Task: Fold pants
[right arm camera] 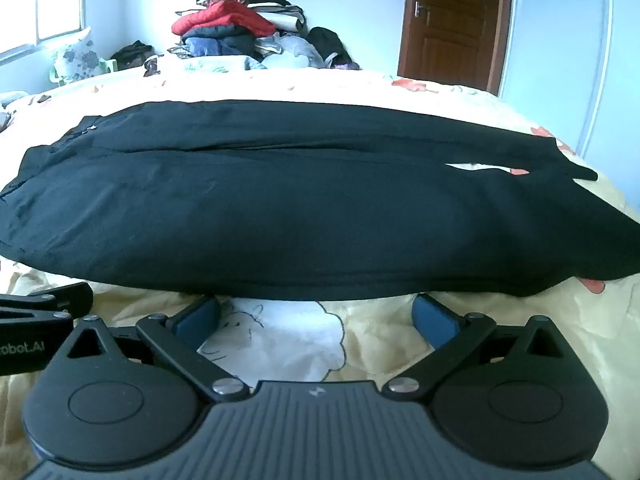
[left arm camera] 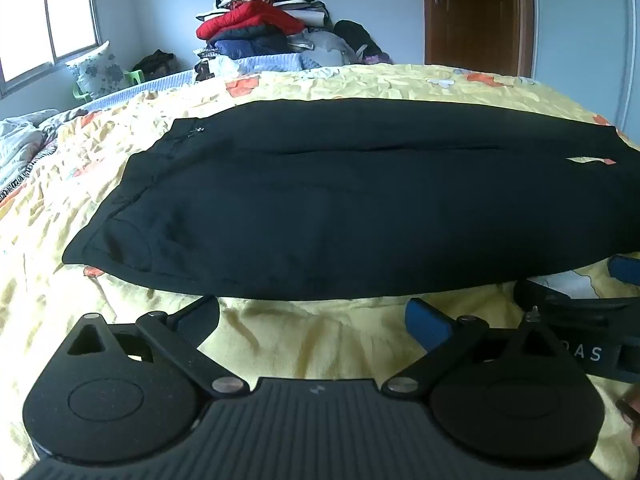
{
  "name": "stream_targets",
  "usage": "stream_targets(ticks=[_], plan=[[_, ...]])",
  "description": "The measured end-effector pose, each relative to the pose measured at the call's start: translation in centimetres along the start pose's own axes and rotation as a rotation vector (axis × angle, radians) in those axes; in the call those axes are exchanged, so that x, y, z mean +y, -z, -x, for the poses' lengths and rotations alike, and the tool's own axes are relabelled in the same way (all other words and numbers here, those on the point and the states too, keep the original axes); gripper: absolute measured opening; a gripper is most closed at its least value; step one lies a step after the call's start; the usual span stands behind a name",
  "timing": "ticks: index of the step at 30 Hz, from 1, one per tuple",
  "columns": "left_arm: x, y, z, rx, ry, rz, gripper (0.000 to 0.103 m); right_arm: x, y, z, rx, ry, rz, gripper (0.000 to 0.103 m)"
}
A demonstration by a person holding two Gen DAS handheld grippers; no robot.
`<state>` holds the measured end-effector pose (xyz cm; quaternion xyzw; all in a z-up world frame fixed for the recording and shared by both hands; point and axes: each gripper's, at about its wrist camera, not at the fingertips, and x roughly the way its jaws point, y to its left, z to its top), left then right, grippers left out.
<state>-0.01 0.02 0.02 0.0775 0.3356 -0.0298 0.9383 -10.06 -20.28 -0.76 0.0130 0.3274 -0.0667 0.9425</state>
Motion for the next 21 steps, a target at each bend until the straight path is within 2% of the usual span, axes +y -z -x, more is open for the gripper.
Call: stream_targets(ticks=[21], plan=[[0.3, 1.0, -0.9, -0.041, 0.015, 0.025, 0.103, -0.4, 0.1, -0.3, 0.006, -0.016, -0.016, 0.103]])
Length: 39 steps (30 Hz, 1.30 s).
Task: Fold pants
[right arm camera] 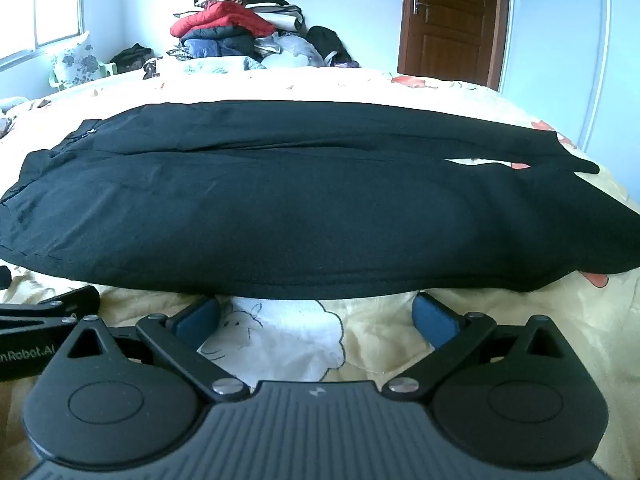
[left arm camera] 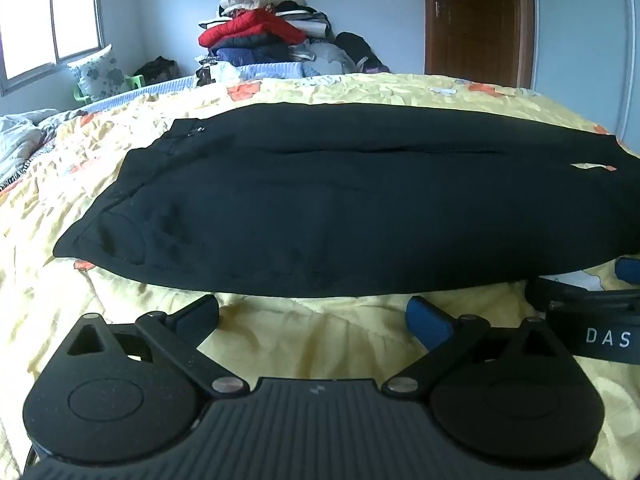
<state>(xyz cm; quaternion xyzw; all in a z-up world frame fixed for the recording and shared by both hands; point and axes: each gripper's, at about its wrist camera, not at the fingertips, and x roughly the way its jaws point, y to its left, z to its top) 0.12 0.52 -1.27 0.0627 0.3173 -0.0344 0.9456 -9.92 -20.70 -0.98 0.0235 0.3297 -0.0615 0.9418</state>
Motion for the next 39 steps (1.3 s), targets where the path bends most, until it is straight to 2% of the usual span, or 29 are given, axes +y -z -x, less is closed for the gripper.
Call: stream_targets(ticks=[15, 39], plan=[[0.82, 0.35, -0.48, -0.002, 0.031, 0.05, 0.103, -0.05, 0.01, -0.03, 0.0, -0.001, -0.001, 0.103], [0.86, 0.42, -0.57, -0.002, 0.034, 0.055, 0.103, -0.1, 0.02, -0.01, 0.0, -0.001, -0.001, 0.103]])
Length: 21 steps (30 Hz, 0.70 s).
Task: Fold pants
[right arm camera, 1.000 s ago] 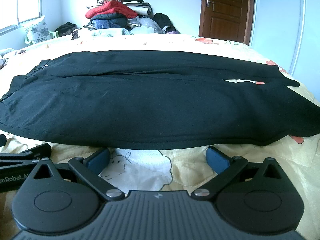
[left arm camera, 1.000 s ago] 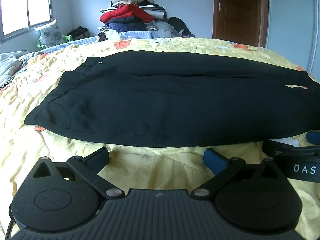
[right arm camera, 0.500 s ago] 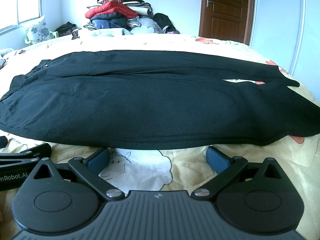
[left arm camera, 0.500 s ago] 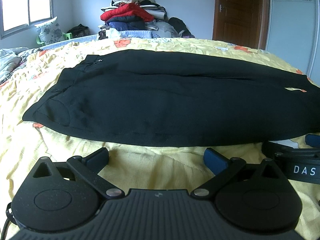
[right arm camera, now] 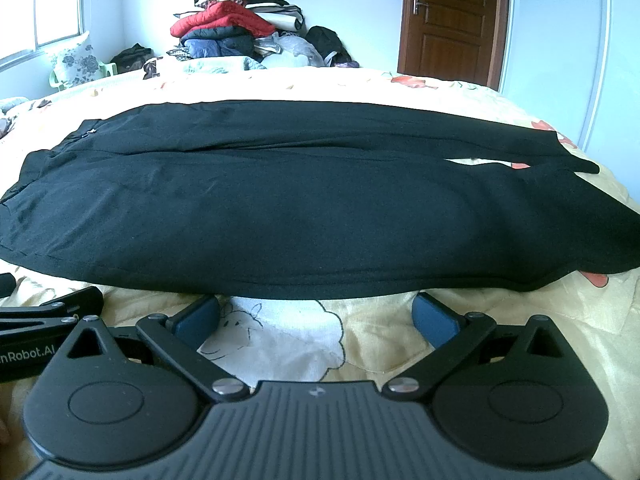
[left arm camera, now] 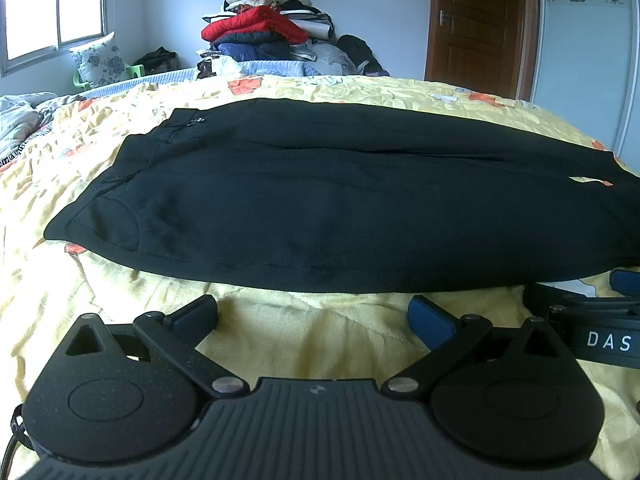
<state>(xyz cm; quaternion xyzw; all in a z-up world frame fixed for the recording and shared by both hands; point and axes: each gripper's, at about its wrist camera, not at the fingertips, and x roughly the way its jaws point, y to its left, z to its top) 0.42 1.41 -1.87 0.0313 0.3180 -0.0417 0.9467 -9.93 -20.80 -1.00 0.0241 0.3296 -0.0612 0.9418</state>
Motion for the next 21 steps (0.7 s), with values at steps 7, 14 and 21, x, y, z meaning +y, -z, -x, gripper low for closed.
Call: stream_targets(ticks=[7, 14, 21], plan=[[0.04, 0.01, -0.02, 0.0, 0.001, 0.001, 0.103, -0.01, 0.0, -0.01, 0.0, 0.0, 0.0, 0.103], [0.11, 0.08, -0.05, 0.002, 0.006, 0.009, 0.103, -0.01, 0.0, 0.02, 0.0, 0.0, 0.0, 0.103], [0.13, 0.09, -0.06, 0.001, 0.006, 0.009, 0.103, -0.03, 0.0, 0.04, 0.0, 0.0, 0.0, 0.103]])
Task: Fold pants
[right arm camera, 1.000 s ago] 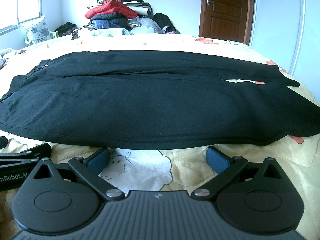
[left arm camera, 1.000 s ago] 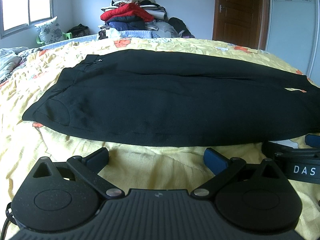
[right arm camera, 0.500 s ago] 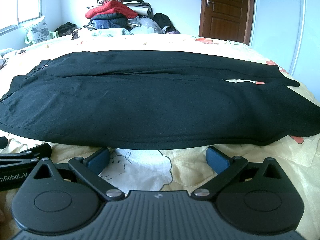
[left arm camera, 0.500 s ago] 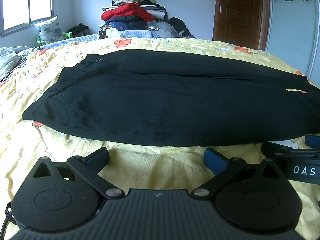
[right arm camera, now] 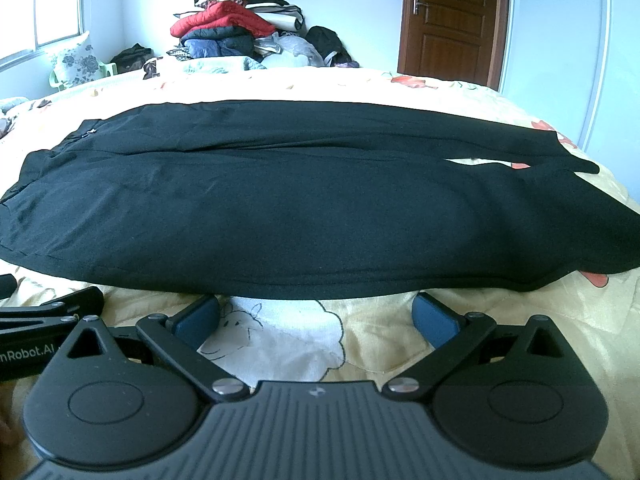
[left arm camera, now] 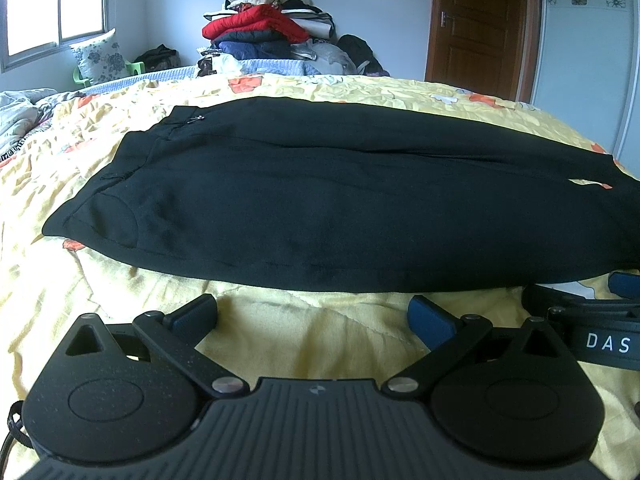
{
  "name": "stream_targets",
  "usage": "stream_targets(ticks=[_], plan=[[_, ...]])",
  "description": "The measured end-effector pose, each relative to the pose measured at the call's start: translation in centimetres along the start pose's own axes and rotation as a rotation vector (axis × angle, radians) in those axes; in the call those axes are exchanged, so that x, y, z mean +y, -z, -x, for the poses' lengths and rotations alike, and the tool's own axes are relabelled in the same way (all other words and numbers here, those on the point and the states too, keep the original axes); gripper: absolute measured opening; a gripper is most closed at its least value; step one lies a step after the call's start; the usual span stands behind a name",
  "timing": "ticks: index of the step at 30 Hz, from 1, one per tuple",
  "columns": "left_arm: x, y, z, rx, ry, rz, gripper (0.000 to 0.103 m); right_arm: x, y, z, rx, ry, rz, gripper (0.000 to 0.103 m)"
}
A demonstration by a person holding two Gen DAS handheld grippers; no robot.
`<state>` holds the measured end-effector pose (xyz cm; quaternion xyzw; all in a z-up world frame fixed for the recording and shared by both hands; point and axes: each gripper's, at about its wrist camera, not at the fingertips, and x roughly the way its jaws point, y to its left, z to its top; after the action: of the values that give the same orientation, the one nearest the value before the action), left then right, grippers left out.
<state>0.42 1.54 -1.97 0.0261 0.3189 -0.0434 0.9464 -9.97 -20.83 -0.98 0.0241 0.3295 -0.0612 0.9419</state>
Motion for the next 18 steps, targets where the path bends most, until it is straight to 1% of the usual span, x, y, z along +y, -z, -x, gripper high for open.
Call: stream_targets(ticks=[18], plan=[[0.0, 0.0, 0.13, -0.005, 0.008, -0.001, 0.102, 0.17, 0.07, 0.27, 0.001, 0.008, 0.007, 0.103]])
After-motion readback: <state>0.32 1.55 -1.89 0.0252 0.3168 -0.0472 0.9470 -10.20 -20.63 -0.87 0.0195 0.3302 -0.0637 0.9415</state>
